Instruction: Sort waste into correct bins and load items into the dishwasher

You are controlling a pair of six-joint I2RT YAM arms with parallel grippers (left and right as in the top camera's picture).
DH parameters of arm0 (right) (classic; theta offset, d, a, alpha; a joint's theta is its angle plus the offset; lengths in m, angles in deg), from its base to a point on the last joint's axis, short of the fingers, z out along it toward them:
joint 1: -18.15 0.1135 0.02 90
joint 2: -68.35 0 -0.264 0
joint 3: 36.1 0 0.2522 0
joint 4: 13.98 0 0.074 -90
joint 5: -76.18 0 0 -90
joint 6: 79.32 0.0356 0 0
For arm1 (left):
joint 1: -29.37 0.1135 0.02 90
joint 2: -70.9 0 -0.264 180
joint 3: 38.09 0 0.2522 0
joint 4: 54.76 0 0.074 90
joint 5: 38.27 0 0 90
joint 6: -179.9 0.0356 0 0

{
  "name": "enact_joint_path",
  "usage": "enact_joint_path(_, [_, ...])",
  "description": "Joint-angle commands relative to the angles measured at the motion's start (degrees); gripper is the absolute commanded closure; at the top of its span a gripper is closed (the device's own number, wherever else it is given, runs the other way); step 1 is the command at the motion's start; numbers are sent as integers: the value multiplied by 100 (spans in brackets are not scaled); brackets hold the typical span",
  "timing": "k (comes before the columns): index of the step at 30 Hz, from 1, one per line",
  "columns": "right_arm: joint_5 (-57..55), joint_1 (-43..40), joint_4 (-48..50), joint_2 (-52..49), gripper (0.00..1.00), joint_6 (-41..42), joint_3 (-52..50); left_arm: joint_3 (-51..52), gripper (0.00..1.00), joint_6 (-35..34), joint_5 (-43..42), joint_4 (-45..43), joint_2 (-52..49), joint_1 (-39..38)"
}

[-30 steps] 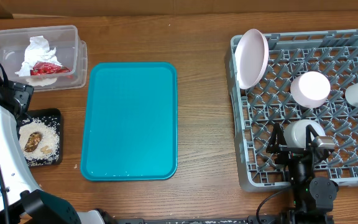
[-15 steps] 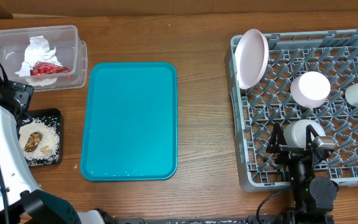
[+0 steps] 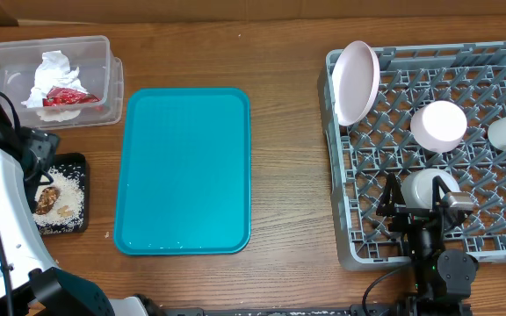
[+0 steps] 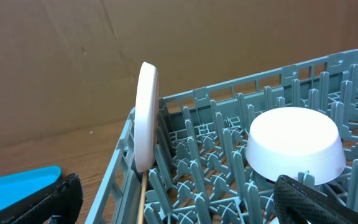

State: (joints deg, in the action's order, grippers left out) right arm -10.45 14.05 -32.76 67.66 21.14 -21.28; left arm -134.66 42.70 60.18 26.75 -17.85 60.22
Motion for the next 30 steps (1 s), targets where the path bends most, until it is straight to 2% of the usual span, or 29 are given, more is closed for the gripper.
enact_joint_path(1, [-76,-15,35,52,0,-44,-59,-13,0,365,-223,278,-39,-26])
enact_joint_path(5, [-76,-15,35,52,0,-42,-59,120,0,396,-192,507,35,-87])
enact_joint_path(9, [-76,-15,35,52,0,-44,-59,763,1,551,177,-42,387,-444])
enact_joint_path(14, [-76,-15,35,52,0,-42,-59,2260,0,1526,24,-1803,1263,-1231])
enact_joint_path(21, [-76,-15,35,52,0,-44,-59,4454,0,3635,-1432,-4339,3008,-1926])
enact_joint_path(25, [-76,-15,35,52,0,-44,-59,5528,0,3803,-1646,-5191,4087,-1967])
enact_joint_path(30, [-76,-15,35,52,0,-44,-59,6561,0,3807,-1646,-5692,5327,-1965])
